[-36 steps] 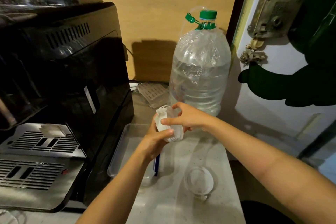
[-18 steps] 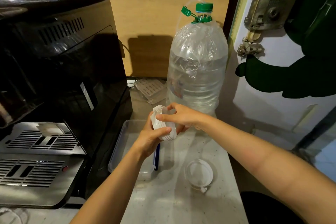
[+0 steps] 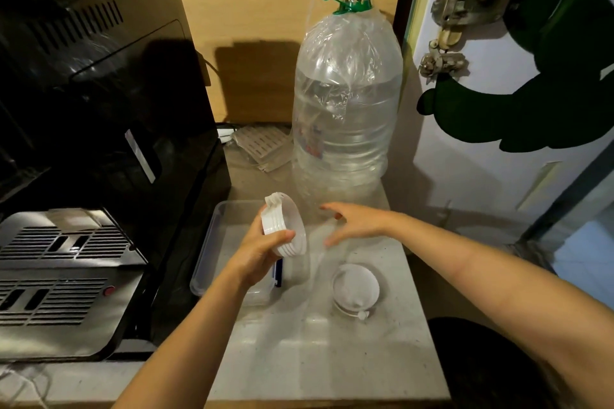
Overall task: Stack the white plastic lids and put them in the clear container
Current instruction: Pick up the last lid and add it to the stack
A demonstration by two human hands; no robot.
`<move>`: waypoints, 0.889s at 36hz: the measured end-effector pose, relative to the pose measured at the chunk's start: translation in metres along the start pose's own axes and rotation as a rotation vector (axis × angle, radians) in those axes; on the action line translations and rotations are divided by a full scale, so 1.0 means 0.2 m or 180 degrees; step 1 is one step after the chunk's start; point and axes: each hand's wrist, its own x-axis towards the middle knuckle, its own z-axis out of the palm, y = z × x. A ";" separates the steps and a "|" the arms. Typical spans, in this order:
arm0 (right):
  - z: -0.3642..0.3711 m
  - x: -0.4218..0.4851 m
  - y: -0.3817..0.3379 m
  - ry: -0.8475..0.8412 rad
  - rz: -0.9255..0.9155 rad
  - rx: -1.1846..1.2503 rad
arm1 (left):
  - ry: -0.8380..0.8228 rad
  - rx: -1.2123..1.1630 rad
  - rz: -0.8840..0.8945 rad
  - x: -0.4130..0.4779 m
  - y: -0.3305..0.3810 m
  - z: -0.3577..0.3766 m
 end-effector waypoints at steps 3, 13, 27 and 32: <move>0.05 -0.01 0.10 -0.0261 -0.0056 -0.1094 | 0.0059 0.0049 -0.0106 -0.02 -0.03 -0.01; 0.26 0.00 0.19 -0.1190 -0.0768 -0.3801 | 0.0025 0.0130 -0.0170 -0.10 -0.08 0.01; 0.33 0.02 0.25 -0.1052 -0.0953 -0.3783 | 0.0069 0.0131 -0.0296 -0.17 -0.11 -0.02; 0.32 0.01 0.26 -0.0958 -0.0878 -0.3498 | 0.0035 0.0141 -0.0321 -0.17 -0.11 -0.02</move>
